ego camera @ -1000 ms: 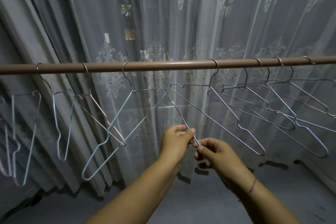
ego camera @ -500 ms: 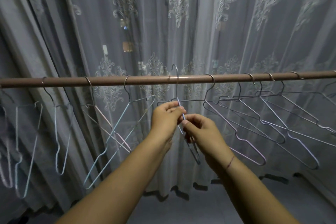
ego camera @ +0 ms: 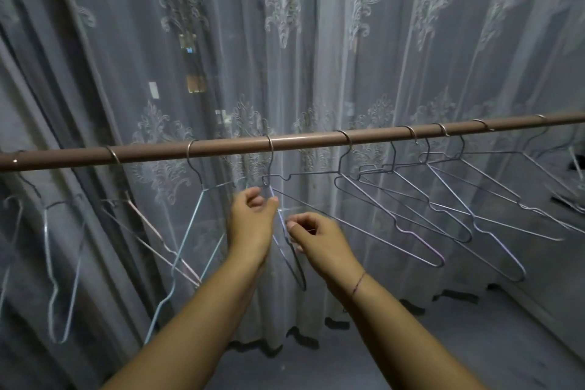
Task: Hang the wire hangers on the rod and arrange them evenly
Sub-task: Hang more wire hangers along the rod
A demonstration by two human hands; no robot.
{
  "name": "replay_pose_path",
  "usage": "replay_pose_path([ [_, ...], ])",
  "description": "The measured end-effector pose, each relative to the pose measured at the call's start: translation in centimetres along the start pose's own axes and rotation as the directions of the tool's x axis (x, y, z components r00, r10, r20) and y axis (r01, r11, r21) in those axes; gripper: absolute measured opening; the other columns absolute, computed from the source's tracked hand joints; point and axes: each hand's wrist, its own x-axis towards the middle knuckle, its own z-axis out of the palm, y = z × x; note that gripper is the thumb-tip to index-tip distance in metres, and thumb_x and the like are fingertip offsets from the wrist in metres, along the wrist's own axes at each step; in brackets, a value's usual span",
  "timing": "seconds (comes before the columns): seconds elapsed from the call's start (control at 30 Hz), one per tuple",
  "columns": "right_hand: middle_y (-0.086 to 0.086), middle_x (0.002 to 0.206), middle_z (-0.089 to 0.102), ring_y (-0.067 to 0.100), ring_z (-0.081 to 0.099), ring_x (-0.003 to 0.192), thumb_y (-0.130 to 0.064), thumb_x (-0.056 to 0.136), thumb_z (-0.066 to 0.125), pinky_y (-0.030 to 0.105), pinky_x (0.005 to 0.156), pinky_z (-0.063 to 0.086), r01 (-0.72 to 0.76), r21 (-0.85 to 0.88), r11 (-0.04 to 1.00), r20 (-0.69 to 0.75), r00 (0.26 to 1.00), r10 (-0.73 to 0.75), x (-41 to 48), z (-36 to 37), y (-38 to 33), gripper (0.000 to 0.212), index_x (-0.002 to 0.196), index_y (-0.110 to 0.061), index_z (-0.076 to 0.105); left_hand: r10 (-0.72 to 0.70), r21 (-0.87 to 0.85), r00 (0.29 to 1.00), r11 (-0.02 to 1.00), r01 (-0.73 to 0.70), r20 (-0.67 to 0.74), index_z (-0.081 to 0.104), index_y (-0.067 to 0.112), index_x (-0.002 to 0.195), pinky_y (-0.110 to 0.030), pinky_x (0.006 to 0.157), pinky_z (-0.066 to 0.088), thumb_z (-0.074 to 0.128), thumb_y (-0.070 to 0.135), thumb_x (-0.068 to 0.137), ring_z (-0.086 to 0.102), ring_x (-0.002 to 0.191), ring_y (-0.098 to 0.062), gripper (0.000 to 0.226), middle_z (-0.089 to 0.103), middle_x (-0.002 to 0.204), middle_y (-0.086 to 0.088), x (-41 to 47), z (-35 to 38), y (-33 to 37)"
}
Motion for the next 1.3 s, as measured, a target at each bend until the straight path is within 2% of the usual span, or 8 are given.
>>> replay_pose_path([
  [0.13,-0.004,0.08,0.065,0.005,0.057,0.073,-0.013,0.085,0.059,0.015,0.069,0.045,0.076,-0.089,0.993,-0.14,0.986,-0.088,-0.4,-3.7,-0.1,0.008,0.09,-0.014,0.066,0.254,0.014,0.961,0.967,-0.254,-0.109,0.057,0.018,0.112,-0.022,0.088,0.048,0.064,0.015,0.084,0.06,0.1,-0.015,0.029,0.062,0.111,-0.004,-1.8,0.6,1.5],
  [0.27,0.007,0.091,0.068,0.015,0.061,0.083,-0.01,0.084,0.06,0.022,0.078,0.048,0.153,-0.149,0.977,-0.281,0.941,-0.19,-0.2,-9.4,-1.0,0.011,0.092,-0.013,0.067,0.294,-0.067,0.955,0.954,-0.291,0.033,0.059,0.013,0.11,0.001,0.073,0.043,0.06,0.009,0.086,0.056,0.086,0.0,0.024,0.061,0.104,0.0,-4.3,4.0,2.9],
  [0.4,0.007,0.104,0.066,0.016,0.061,0.092,-0.015,0.086,0.058,0.027,0.083,0.048,0.133,-0.277,0.952,-0.37,0.899,-0.234,0.5,-16.0,-1.0,0.019,0.103,-0.016,0.064,0.307,-0.06,0.94,0.952,-0.301,0.15,0.06,0.019,0.112,-0.009,0.088,0.046,0.06,0.015,0.088,0.059,0.1,-0.005,0.024,0.063,0.112,0.001,-6.9,8.8,2.9],
  [0.57,0.007,0.12,0.063,0.019,0.058,0.108,-0.014,0.086,0.054,0.033,0.097,0.045,0.037,-0.463,0.886,-0.298,0.934,-0.195,1.7,-21.6,0.1,0.031,0.117,-0.013,0.06,0.251,-0.052,0.95,0.968,-0.246,0.183,0.056,0.018,0.124,-0.015,0.092,0.039,0.053,0.014,0.092,0.054,0.107,-0.004,0.033,0.057,0.125,0.002,-8.5,16.2,3.2],
  [0.7,0.007,0.129,0.059,0.02,0.054,0.119,-0.012,0.088,0.052,0.03,0.102,0.039,0.053,-0.553,0.831,-0.136,0.979,-0.153,2.1,-23.6,1.4,0.038,0.126,-0.011,0.053,-0.011,0.006,0.989,1.0,0.01,0.151,0.057,0.014,0.122,-0.022,0.092,0.038,0.044,0.011,0.093,0.051,0.112,-0.015,0.032,0.057,0.124,-0.001,-7.8,21.6,2.7],
  [0.83,0.006,0.123,0.06,0.02,0.056,0.112,-0.013,0.09,0.049,0.029,0.097,0.042,0.073,-0.55,0.832,0.026,0.997,-0.07,1.9,-24.7,2.3,0.041,0.13,-0.016,0.048,-0.243,-0.025,0.961,0.968,0.248,0.129,0.043,0.02,0.062,-0.022,0.054,0.03,0.049,0.005,0.089,0.045,0.074,-0.019,0.031,0.046,0.066,0.0,-7.3,24.7,1.9],
  [1.07,0.004,0.073,0.064,0.016,0.063,0.069,-0.003,0.084,0.05,0.043,0.083,0.053,0.048,-0.218,0.975,0.061,0.998,-0.036,2.4,-25.0,4.3,0.027,0.101,-0.021,0.062,-0.369,-0.106,0.923,0.919,0.38,0.114,0.053,0.015,0.061,-0.011,0.034,0.027,0.051,0.001,0.087,0.037,0.05,-0.014,0.03,0.044,0.059,-0.005,-7.2,26.0,1.4],
  [1.3,0.001,0.066,0.068,0.021,0.065,0.072,-0.019,0.072,0.045,0.054,0.082,0.054,0.03,-0.068,0.997,0.039,0.999,-0.027,4.6,-23.8,3.1,0.032,0.076,-0.044,0.065,-0.325,-0.19,0.944,0.925,0.328,0.05,0.053,0.009,0.059,-0.006,0.027,0.025,0.051,-0.004,0.086,0.034,0.018,-0.005,0.03,0.042,0.053,-0.008,-5.7,25.9,3.6],
])
